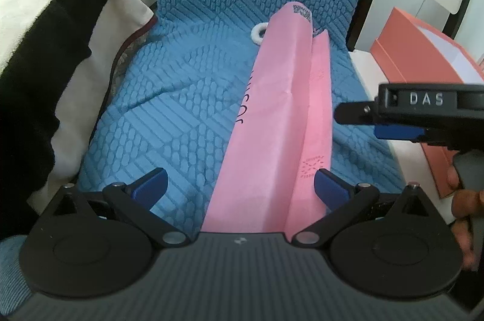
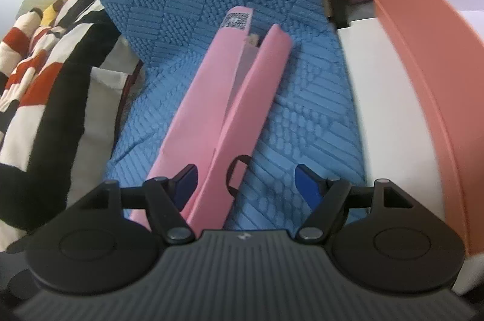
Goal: Fold shopping bag
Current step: 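Move the right tool to the pink wrapper's flap and close on it, then pull the pink flap open with the right tool, exposing white tissue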
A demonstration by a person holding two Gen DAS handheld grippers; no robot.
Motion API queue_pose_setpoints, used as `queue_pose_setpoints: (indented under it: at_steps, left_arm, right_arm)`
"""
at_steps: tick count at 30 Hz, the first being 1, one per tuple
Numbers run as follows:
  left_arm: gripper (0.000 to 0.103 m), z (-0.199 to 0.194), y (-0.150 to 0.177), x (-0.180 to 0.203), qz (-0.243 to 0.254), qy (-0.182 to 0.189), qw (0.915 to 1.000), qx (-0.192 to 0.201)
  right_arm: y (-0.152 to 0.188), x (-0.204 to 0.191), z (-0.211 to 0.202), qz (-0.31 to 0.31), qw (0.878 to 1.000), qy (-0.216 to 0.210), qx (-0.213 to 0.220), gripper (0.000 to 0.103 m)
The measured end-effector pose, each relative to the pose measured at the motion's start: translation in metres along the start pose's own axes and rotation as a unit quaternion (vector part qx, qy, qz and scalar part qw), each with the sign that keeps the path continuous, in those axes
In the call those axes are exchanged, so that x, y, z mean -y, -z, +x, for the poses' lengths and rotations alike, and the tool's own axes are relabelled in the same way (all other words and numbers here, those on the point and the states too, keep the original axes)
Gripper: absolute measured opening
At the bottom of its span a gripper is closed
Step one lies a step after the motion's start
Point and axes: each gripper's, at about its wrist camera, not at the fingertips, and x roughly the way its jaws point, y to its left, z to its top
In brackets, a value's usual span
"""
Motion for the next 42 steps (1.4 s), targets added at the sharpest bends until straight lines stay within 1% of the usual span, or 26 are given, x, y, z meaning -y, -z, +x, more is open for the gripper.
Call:
queue_pose_setpoints:
  at_steps: [1,3,4,8,10,11,13,15,18,21,22,23,25,26,28,34,39,42]
  left_arm:
    - [0.103,0.002,0.000,-0.001,-0.001,-0.001,1.0000,-0.002]
    - [0.103,0.005,-0.001,-0.004,-0.005,-0.003,1.0000,-0.004]
    - [0.103,0.005,0.000,-0.005,-0.007,-0.003,1.0000,-0.005]
    - [0.103,0.009,0.000,-0.009,-0.012,-0.010,0.9998,-0.011]
    - [0.103,0.011,0.000,-0.011,-0.015,-0.011,0.9998,-0.012]
    - [0.103,0.011,0.000,-0.011,-0.016,-0.011,0.9997,-0.013]
    - [0.103,0.011,0.000,-0.010,-0.013,-0.012,0.9998,-0.013]
    - [0.103,0.011,0.001,-0.009,-0.009,-0.014,0.9998,-0.012]
    - [0.103,0.012,0.003,-0.008,-0.007,-0.017,0.9997,-0.015]
    - [0.103,0.013,0.004,-0.009,-0.008,-0.023,0.9996,-0.017]
    - [0.103,0.013,0.004,-0.009,-0.008,-0.024,0.9995,-0.016]
    - [0.103,0.013,0.004,-0.009,-0.007,-0.025,0.9995,-0.016]
    - [0.103,0.015,0.005,-0.008,-0.004,-0.029,0.9994,-0.019]
    - [0.103,0.015,0.005,-0.008,-0.001,-0.032,0.9993,-0.019]
    - [0.103,0.016,0.005,-0.006,0.002,-0.038,0.9991,-0.020]
    - [0.103,0.022,0.008,-0.004,0.009,-0.051,0.9983,-0.026]
    - [0.103,0.024,0.010,0.002,0.035,-0.047,0.9980,-0.024]
    - [0.103,0.025,0.009,0.001,0.032,-0.044,0.9982,-0.024]
  right_arm:
    - [-0.001,0.001,0.003,0.006,1.000,-0.002,0.000,0.073]
    - [-0.002,0.002,0.009,0.017,1.000,0.006,0.005,0.074]
    - [-0.003,0.003,0.012,0.022,1.000,0.004,0.005,0.074]
    - [0.000,0.005,0.025,0.058,0.997,-0.039,-0.011,0.073]
    - [0.004,0.004,0.028,0.071,0.996,-0.049,-0.018,0.063]
    - [0.006,0.003,0.028,0.076,0.995,-0.053,-0.022,0.061]
    - [0.009,0.002,0.028,0.081,0.995,-0.057,-0.023,0.046]
    - [0.011,0.000,0.028,0.085,0.994,-0.063,-0.023,0.040]
    - [0.014,-0.004,0.029,0.078,0.995,-0.065,-0.026,0.039]
    - [0.014,-0.008,0.030,0.058,0.996,-0.056,-0.023,0.032]
    - [0.014,-0.008,0.030,0.052,0.997,-0.050,-0.021,0.025]
    - [0.014,-0.007,0.029,0.047,0.998,-0.041,-0.017,0.022]
    - [0.012,-0.006,0.027,0.043,0.999,-0.028,-0.010,0.012]
    - [0.012,-0.005,0.026,0.037,0.999,-0.021,-0.006,0.011]
    - [0.011,-0.004,0.021,0.024,1.000,-0.009,0.002,0.009]
    - [0.011,0.005,0.009,0.021,1.000,0.010,0.019,0.008]
    - [0.005,0.006,-0.002,-0.016,0.998,0.043,0.047,0.006]
    - [-0.002,0.005,-0.007,-0.040,0.996,0.054,0.059,0.003]
